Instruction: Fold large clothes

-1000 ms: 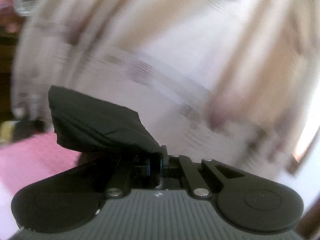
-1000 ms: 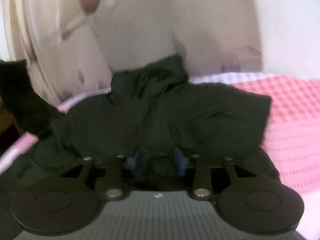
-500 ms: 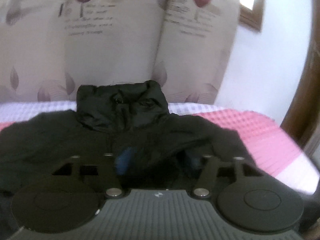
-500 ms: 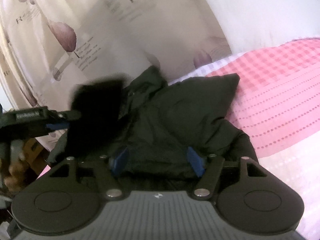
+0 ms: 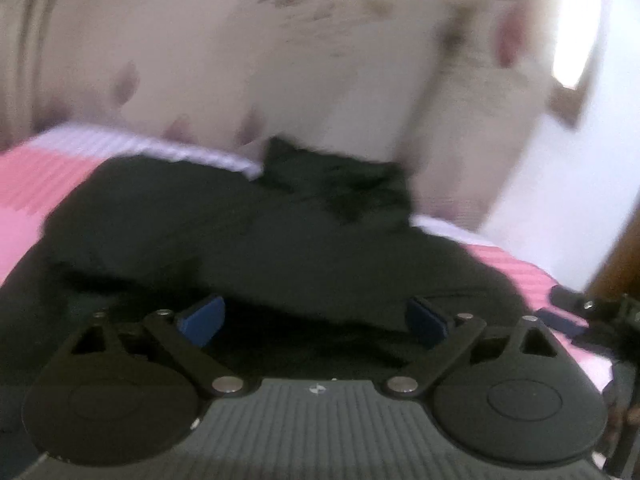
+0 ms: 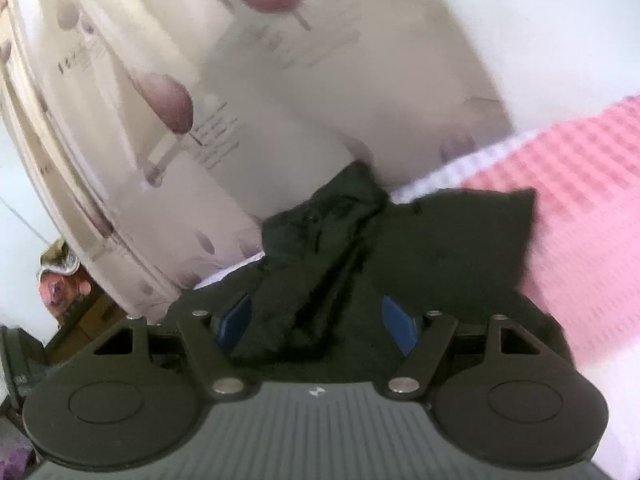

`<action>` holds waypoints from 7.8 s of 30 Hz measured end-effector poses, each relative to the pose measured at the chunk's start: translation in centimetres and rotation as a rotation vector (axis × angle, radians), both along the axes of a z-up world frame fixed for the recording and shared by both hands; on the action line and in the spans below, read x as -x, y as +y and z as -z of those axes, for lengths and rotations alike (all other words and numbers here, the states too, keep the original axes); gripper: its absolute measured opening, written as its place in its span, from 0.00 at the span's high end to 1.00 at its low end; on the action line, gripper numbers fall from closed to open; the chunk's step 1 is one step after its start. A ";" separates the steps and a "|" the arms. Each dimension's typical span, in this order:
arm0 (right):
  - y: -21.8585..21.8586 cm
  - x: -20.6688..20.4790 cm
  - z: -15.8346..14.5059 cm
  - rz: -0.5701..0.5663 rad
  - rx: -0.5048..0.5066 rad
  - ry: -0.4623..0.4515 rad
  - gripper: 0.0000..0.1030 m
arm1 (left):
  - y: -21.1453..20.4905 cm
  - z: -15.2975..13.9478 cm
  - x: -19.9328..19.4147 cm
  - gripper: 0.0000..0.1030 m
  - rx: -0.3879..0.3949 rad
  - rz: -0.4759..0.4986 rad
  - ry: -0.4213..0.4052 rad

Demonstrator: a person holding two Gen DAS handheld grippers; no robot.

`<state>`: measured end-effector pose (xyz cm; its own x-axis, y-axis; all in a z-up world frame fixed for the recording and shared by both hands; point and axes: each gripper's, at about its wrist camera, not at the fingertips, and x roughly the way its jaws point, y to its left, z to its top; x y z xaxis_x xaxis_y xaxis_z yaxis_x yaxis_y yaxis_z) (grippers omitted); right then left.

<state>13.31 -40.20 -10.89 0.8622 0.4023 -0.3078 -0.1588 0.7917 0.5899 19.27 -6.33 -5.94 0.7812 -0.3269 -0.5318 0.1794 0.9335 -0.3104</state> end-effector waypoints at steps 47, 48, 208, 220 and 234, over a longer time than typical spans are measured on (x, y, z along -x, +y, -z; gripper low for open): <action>9.4 -12.7 3.5 -0.133 0.473 0.094 0.74 | 7.5 3.7 -10.8 0.22 -0.074 -0.214 0.009; 9.6 -12.5 3.8 -0.128 0.487 0.082 0.74 | 7.4 3.9 -10.9 0.22 -0.085 -0.212 0.009; -5.9 -1.0 -1.2 0.138 -0.288 0.103 0.69 | 16.3 -6.0 -1.9 0.52 0.089 -0.282 -0.135; -4.0 -0.3 -1.6 0.131 -0.200 -0.017 0.29 | 15.3 -5.5 -1.3 0.32 0.020 -0.261 -0.223; 2.3 -8.7 -0.5 0.101 0.366 0.159 0.69 | 12.0 0.8 -10.3 0.70 -0.088 -0.148 -0.021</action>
<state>21.96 -37.95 -10.34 0.8217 0.1572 -0.5478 0.0008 0.9609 0.2771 29.57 5.66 -6.76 0.8284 -0.1602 -0.5368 0.0431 0.9736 -0.2240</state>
